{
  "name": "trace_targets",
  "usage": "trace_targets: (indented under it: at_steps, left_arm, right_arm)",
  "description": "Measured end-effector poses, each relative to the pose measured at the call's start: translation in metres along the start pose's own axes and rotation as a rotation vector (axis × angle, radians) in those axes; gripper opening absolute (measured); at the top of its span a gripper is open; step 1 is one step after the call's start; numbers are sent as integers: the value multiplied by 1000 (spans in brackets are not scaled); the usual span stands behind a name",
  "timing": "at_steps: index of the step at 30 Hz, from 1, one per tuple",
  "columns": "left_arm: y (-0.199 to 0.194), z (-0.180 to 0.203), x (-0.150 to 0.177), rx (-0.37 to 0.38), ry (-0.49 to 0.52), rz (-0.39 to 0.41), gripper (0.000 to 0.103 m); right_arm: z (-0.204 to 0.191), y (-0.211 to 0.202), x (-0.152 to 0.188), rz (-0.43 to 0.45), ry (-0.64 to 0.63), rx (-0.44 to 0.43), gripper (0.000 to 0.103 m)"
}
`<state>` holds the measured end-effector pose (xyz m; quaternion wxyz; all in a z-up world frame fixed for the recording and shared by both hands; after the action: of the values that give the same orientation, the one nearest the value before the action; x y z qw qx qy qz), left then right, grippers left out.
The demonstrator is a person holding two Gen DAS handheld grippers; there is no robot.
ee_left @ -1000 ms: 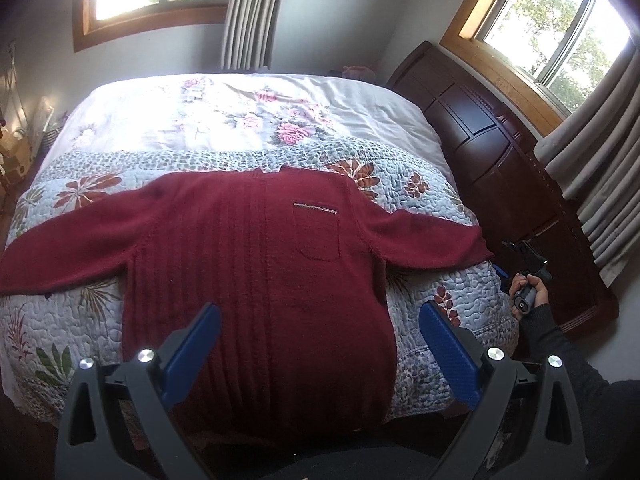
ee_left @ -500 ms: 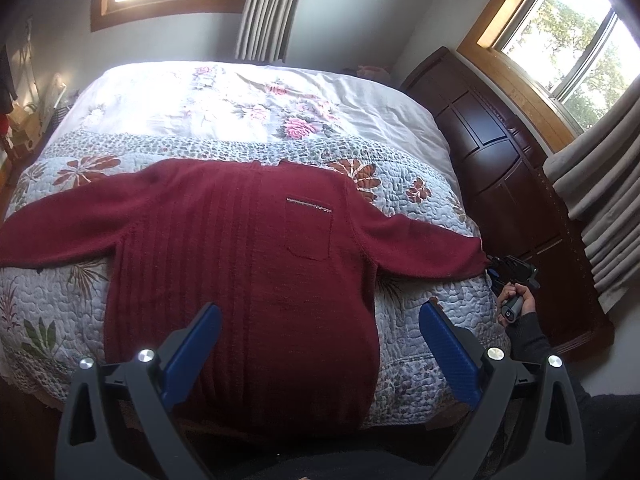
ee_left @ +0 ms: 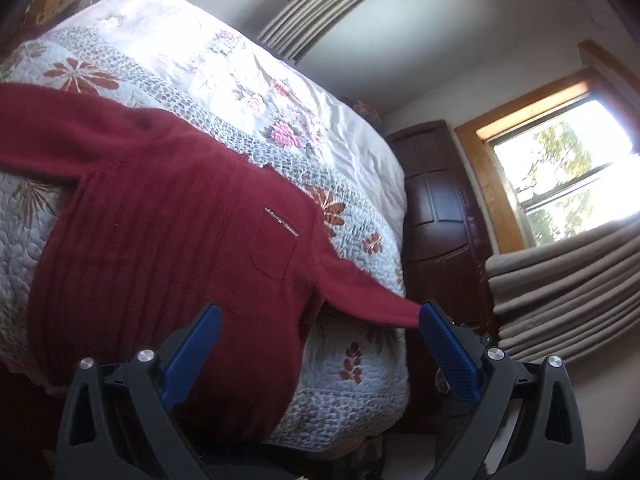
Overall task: Fold small clothes
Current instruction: 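Lift the sleeve with the right gripper and lay it across the sweater body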
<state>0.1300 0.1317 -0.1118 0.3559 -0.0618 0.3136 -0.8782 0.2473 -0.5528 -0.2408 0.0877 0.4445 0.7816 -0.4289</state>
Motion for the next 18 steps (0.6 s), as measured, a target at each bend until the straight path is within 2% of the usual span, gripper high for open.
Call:
trace_targets:
  at_steps: [5,8,10,14,18]
  left_arm:
    - [-8,-17,-35,17,-13,79,99]
    - [-6,-35,-58,66,-110,55,99]
    - [-3,-48,-70,52,-140,33,99]
    - [1,-64,-89,56,-154,4,99]
    - [6,-72,-105,77,-161,-25,99]
  right_arm:
    - [-80,-16,-10,28,-230,49,9]
    - [-139,-21,-10,44,-407,92,9]
    - [-182,-21,-5,44,-532,121,9]
    - [-267,-13,21,37,-778,167,9]
    - [-343,8,65,19,-981,187,9]
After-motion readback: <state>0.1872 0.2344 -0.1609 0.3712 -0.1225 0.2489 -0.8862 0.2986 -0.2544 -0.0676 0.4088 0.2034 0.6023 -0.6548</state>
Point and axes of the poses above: each gripper's, at about its wrist camera, not at the fingertips, and y roughly the way its jaws point, z to its right, x to its underside, the point moved 7 cm from there along y, roughly the way its jaws point, and after that the axes turned 15 degrees about -y, right-handed, at the moved point
